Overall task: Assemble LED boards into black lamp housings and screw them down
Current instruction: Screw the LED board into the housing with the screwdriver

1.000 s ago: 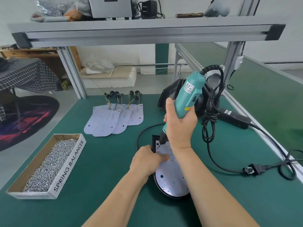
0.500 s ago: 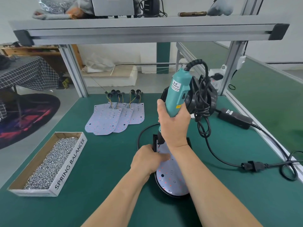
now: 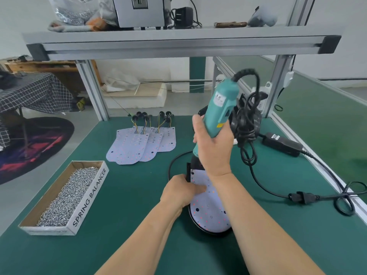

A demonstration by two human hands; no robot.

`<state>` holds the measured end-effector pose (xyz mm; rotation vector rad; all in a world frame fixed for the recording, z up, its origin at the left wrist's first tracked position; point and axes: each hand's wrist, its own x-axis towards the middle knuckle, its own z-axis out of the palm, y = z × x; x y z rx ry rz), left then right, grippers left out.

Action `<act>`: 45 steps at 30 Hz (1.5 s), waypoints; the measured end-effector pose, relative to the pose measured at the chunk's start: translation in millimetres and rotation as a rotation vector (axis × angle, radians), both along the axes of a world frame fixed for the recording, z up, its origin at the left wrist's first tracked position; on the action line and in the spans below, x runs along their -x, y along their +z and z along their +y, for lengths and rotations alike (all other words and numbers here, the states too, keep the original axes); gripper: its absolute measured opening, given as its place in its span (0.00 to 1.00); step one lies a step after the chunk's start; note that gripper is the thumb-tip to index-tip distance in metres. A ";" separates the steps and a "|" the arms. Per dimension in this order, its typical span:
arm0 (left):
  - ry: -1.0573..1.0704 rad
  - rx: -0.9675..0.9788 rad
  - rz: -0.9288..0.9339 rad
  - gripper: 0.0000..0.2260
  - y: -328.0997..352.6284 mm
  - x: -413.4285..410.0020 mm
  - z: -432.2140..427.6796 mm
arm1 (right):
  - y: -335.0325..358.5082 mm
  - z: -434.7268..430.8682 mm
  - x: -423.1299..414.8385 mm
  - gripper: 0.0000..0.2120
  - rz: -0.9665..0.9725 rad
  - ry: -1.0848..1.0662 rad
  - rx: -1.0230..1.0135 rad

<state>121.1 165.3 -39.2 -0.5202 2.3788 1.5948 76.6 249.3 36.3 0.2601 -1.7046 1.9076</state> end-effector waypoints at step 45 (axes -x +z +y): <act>0.261 -0.108 0.131 0.08 22.3 -11.4 -56.8 | -101.4 145.9 7.5 0.17 -0.517 -0.581 -0.484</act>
